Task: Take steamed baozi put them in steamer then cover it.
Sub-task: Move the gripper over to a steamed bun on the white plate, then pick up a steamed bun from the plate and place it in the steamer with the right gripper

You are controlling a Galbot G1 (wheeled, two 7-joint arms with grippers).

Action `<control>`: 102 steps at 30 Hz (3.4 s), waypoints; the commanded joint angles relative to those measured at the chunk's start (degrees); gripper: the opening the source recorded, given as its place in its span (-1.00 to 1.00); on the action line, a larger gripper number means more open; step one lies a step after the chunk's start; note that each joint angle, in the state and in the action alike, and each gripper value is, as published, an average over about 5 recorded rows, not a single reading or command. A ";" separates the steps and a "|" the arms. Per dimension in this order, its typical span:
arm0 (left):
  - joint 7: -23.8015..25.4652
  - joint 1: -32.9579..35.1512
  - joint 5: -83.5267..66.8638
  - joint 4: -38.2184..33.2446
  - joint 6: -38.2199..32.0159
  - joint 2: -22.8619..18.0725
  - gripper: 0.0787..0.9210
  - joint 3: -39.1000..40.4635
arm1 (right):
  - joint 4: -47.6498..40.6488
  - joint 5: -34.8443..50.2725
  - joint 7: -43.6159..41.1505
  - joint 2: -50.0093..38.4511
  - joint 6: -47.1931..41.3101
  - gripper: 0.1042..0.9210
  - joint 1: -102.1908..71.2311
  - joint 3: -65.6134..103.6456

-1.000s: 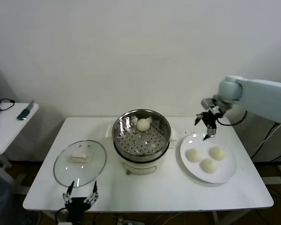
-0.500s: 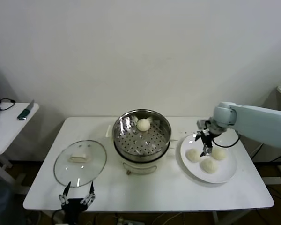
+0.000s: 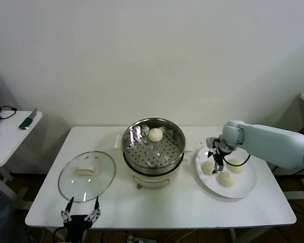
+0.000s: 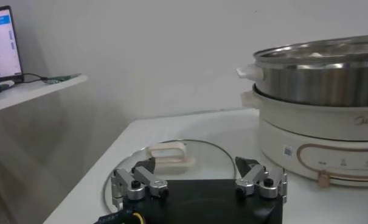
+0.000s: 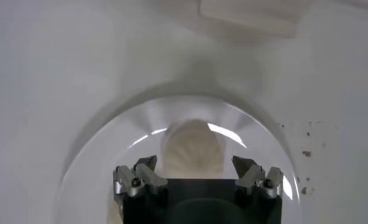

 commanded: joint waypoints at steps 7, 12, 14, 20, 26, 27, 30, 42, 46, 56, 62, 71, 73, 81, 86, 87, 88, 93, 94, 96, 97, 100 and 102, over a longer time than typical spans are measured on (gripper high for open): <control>-0.03 -0.11 -0.07 0.22 -0.26 0.21 0.77 -0.32 | -3.58 -2.02 0.31 1.23 -0.76 0.74 -3.43 2.07; -0.08 -0.13 -0.07 0.30 -0.30 0.11 0.77 -0.22 | -4.68 -2.32 0.23 1.59 -0.54 0.62 -4.22 3.14; -0.09 -0.11 -0.07 0.26 -0.32 0.08 0.77 -0.24 | -5.19 -2.43 0.16 1.81 -0.43 0.56 -4.56 3.72; -0.10 -0.01 -0.08 0.01 -0.38 -0.05 0.77 -0.33 | -5.34 -2.58 -0.60 1.93 0.19 0.42 -4.75 4.66; -0.30 -0.06 -0.07 0.01 -0.43 -0.39 0.77 -0.10 | -1.42 -1.39 -1.81 -0.17 0.97 0.39 0.13 3.46; -0.32 -0.10 -0.07 -0.03 -0.41 -0.45 0.77 -0.04 | -0.51 -0.73 -2.03 -0.65 1.12 0.39 1.84 2.51; -0.29 -0.20 -0.07 -0.24 -0.35 -0.58 0.77 0.08 | 2.69 2.42 -2.88 -1.99 1.66 0.39 8.94 -2.16; -0.33 -0.47 -0.40 -1.11 -0.17 -0.28 0.77 0.23 | 14.22 18.94 -8.80 1.69 3.31 0.39 42.91 -19.70; -0.36 -0.55 -0.83 -1.71 -0.06 -0.16 0.77 0.41 | 16.01 25.21 -8.58 7.04 2.41 0.39 46.98 -18.81; -0.34 -0.31 -1.10 -2.77 -0.09 0.07 0.77 0.51 | 13.63 31.21 -2.56 23.10 -2.17 0.39 37.69 -8.96; -0.36 -0.20 -1.16 -3.08 -0.15 0.00 0.77 0.10 | 8.05 29.83 -1.06 30.31 -2.79 0.39 30.22 -7.49; -0.49 -0.03 -1.29 -3.29 -0.27 -0.26 0.77 -0.57 | -1.48 24.68 -0.13 34.89 -2.82 0.39 20.32 -7.01; -0.53 0.13 -1.26 -3.26 -0.40 -0.28 0.77 -0.51 | -3.59 23.59 -0.04 35.54 -2.80 0.39 18.47 -6.52; -0.61 0.53 -1.17 -3.07 -0.74 -0.32 0.77 -0.55 | -8.59 20.20 -0.14 37.11 -2.28 0.39 14.89 -6.51; -0.62 0.52 -1.19 -2.98 -0.84 -0.32 0.77 -0.53 | -10.02 18.39 -0.11 37.37 -2.18 0.39 13.58 -6.31; -0.63 0.51 -1.19 -2.99 -0.84 -0.32 0.77 -0.52 | -10.19 18.20 -0.12 37.40 -2.17 0.39 13.40 -6.22; -0.63 0.50 -1.19 -2.99 -0.85 -0.32 0.77 -0.51 | -10.29 18.06 -0.13 37.42 -2.18 0.39 13.26 -6.13; -0.63 0.43 -1.19 -3.00 -0.83 -0.30 0.77 -0.45 | -10.54 17.75 -0.10 37.65 -2.20 0.39 12.75 -5.92; -0.63 0.41 -1.20 -2.99 -0.83 -0.30 0.77 -0.44 | -10.57 17.63 -0.11 37.68 -2.21 0.39 12.63 -5.92; -0.65 0.37 -1.21 -2.94 -0.85 -0.29 0.77 -0.43 | -10.60 17.26 -0.10 37.71 -2.22 0.39 12.30 -5.91; -0.66 0.34 -1.22 -2.89 -0.87 -0.28 0.77 -0.43 | -10.67 17.04 -0.05 37.71 -2.23 0.39 12.08 -5.85; -0.67 0.24 -1.23 -2.80 -0.88 -0.25 0.77 -0.45 | -11.06 16.39 0.13 37.73 -2.19 0.39 11.39 -5.30; -0.65 0.19 -1.23 -2.82 -0.87 -0.23 0.77 -0.50 | -11.34 16.06 0.39 37.75 -2.12 0.39 11.10 -4.87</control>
